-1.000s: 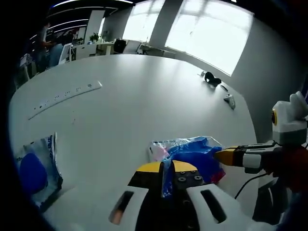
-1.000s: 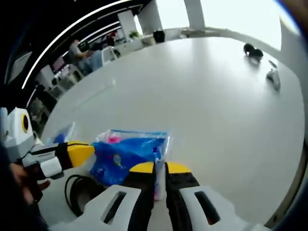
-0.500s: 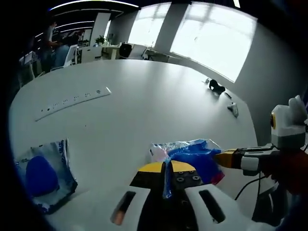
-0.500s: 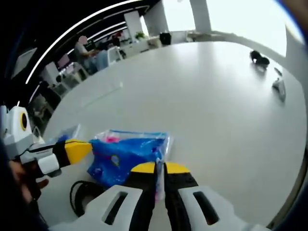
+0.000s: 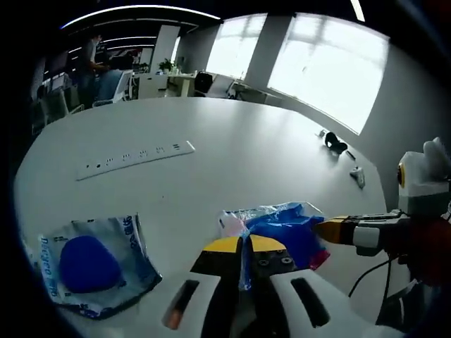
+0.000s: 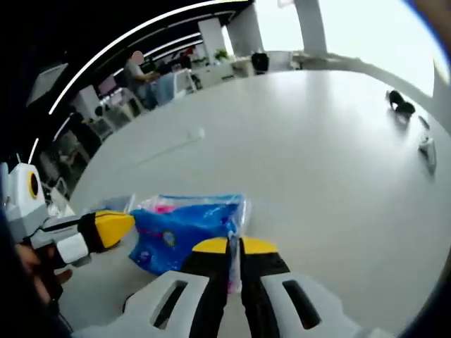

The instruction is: Arrange the tabletop items into an orderly group along one side of the table until the central work area is clear of visible clutter.

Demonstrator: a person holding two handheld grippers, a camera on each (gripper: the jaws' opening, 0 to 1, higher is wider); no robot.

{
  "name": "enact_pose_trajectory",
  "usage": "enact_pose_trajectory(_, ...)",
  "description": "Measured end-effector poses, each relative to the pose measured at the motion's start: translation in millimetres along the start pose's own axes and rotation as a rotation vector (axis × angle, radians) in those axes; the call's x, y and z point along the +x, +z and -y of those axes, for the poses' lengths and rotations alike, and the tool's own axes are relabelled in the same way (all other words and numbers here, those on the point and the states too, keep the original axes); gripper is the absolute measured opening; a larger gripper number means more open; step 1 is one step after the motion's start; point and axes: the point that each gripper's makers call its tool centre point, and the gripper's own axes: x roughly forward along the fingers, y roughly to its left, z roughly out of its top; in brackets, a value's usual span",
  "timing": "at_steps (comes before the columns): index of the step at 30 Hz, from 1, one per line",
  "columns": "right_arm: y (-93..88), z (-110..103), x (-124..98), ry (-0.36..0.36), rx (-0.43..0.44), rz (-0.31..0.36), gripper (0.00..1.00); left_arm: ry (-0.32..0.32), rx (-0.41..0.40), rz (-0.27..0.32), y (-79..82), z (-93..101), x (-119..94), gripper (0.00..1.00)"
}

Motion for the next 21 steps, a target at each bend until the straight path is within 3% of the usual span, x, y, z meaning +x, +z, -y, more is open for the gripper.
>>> enact_pose_trajectory(9,16.2,-14.6,11.9,0.018,-0.043,0.015,0.01,0.020,-0.026,0.017,6.9,-18.2,-2.3,0.01)
enact_pose_trajectory(21,19.7,-25.4,25.2,0.028,-0.044,-0.001,0.01,0.040,-0.047,0.025,8.6,-30.8,-2.2,0.01)
